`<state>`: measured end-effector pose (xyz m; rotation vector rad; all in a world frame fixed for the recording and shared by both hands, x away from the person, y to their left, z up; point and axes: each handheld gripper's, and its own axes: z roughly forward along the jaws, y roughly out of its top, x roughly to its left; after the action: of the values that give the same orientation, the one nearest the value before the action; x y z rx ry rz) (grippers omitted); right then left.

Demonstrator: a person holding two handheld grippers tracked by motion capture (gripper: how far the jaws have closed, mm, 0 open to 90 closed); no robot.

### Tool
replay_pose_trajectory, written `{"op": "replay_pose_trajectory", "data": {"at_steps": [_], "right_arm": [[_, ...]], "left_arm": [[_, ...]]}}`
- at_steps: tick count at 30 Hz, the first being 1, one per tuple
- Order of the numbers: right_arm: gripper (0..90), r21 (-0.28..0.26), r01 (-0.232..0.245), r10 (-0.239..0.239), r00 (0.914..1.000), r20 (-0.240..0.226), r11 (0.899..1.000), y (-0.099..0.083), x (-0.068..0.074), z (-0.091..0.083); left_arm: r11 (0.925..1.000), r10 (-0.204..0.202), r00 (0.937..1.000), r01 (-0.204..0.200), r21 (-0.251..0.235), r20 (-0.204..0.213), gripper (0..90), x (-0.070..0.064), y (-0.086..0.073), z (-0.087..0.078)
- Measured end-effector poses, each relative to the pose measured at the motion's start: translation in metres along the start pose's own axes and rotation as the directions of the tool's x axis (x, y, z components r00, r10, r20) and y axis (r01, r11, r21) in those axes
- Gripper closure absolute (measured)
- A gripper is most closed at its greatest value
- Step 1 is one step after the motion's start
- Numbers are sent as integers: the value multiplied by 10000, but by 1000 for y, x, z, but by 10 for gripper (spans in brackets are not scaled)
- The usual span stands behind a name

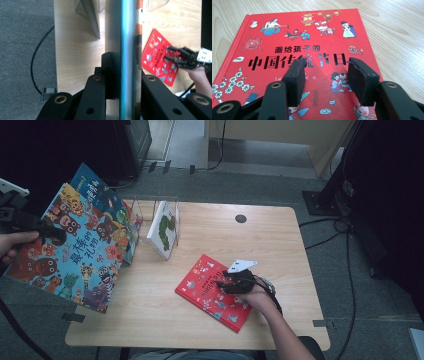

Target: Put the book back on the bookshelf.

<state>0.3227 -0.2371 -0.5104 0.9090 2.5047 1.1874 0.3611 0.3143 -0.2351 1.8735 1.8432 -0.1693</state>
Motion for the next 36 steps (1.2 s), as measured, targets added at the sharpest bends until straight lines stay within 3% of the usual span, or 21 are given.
{"op": "replay_pose_trajectory", "data": {"at_steps": [5,16,28,36], "right_arm": [[480,19,137,-137,9999,35,9999,0,1,0],[479,-88,1,-1,10000,-22,10000,-1,0,0],[484,-146,-42,44,9999,144,9999,-2,2,0],[483,-125,20,-16,9995,322,9999,-2,5,0]], "left_arm": [[9992,-321,9994,318,-245,-93,820,1,15,0],[9960,-546,9980,523,-723,-304,819,-8,48,10],[9968,-375,9974,330,-729,-622,819,-23,88,36],[9979,-247,9939,180,-627,-1071,819,-26,111,53]]}}
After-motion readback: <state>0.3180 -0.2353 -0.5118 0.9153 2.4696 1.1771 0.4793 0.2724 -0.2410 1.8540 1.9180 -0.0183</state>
